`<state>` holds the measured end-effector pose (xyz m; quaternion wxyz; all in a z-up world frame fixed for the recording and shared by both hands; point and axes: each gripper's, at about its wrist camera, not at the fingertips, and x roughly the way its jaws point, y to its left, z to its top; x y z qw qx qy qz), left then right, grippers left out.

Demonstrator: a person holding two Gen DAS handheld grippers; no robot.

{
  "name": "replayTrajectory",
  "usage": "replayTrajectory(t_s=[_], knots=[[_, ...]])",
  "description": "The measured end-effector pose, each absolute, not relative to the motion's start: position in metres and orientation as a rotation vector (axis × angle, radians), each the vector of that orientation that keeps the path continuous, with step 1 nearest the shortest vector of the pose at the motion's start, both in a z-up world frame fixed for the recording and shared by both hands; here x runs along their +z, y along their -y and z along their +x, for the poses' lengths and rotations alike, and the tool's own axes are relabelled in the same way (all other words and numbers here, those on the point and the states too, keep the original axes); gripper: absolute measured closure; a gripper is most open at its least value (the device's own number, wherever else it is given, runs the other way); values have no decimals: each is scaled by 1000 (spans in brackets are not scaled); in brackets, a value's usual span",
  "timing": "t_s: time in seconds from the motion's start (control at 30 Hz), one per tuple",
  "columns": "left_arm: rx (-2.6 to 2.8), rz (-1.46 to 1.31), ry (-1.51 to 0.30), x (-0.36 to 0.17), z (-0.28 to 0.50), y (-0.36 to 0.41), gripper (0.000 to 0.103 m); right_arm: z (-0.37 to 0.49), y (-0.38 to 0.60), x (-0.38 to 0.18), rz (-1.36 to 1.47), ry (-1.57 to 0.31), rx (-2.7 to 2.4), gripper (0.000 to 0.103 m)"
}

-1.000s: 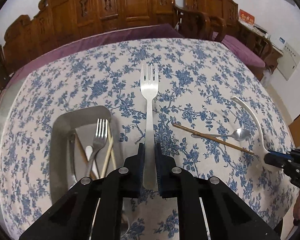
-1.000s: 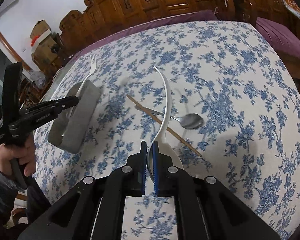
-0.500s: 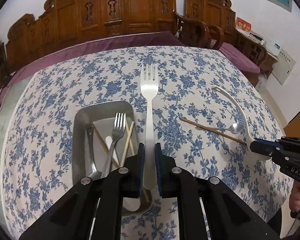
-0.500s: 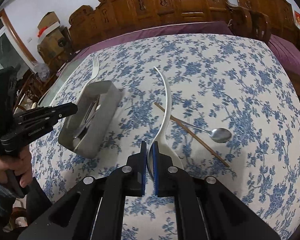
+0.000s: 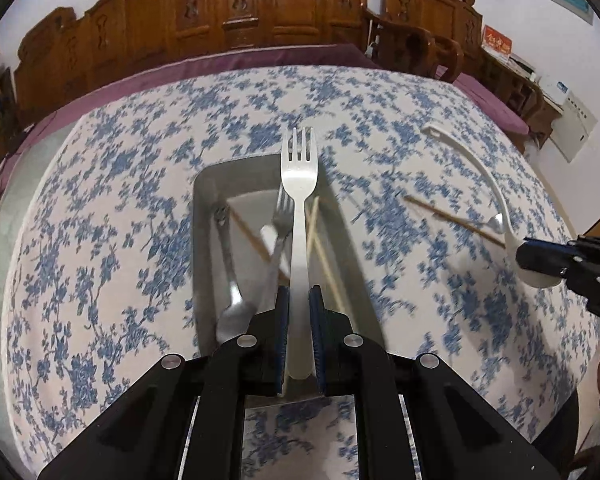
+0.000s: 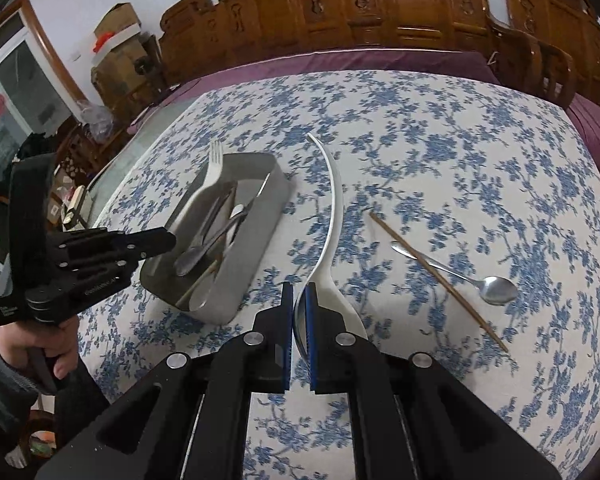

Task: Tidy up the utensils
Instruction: 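Grasp a metal fork with the left gripper while the right gripper holds the white spoon, then lower the metal fork into the grey tray with the left gripper and release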

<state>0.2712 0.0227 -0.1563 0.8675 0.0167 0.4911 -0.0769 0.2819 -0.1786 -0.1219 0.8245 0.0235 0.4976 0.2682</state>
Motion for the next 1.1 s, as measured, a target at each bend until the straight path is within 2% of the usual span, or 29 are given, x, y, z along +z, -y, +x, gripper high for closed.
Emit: replayTrajectory(t_s=[0.53,0.97,1.0,1.1], knots=[[-142,29,-1097,-195,295,-37,93,282,144,-129,2,-1083,608,96],[-139,10,-1101,-193,301,-43,93,286,123,-127,-12,-1080,632,96],[-141,8,-1097,-191,300,-44,92,286,120,-126,-12,-1078,635,96],[-145,5,-1079,-182,295,-49,78,287,111,-125,-7,-1076,644,96]])
